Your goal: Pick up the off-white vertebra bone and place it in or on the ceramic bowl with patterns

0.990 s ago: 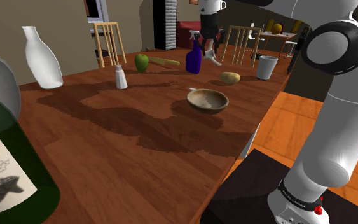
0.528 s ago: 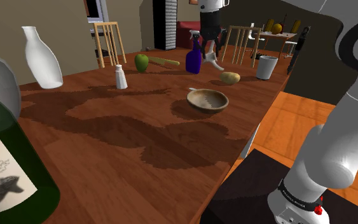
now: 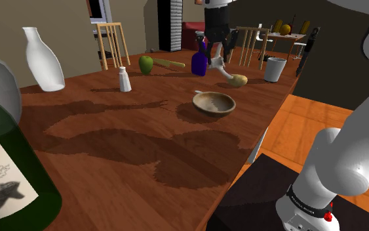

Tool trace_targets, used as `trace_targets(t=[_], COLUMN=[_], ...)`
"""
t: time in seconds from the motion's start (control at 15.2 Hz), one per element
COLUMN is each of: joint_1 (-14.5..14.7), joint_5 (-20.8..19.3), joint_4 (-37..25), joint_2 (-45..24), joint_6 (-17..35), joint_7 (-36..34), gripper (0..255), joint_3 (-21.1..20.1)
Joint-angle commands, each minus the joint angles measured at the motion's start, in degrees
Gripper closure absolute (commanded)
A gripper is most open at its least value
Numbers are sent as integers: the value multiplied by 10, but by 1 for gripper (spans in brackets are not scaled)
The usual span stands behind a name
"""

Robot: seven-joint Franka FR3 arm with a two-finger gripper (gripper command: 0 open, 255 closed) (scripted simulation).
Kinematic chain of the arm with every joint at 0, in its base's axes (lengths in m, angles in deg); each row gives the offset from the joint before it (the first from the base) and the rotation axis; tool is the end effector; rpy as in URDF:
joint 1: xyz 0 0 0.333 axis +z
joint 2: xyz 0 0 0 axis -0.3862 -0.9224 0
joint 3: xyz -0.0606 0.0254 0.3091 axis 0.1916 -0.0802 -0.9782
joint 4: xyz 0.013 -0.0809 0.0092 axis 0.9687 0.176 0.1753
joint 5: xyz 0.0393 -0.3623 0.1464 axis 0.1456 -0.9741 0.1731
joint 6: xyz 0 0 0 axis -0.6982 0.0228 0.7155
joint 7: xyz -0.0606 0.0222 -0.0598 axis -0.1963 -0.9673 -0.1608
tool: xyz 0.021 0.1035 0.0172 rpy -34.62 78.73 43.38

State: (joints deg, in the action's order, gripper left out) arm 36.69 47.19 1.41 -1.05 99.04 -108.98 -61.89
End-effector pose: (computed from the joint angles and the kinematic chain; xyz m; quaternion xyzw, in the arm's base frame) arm 0.4356 0.1262 0.7136 0.9334 -0.3446 0.0153 0.0989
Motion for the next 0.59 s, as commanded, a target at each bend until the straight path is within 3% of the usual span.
trace_targets(t=[0.0,0.26,0.53], joint_1=[11,29,30], joint_5=[7,21,25], joint_4=[7,13,64], joint_2=[11,26,43], joint_6=[-9,-25,9], joint_7=[-28,-79,-82], gripper=[255,255,255], joint_3=[-16,-48,-46])
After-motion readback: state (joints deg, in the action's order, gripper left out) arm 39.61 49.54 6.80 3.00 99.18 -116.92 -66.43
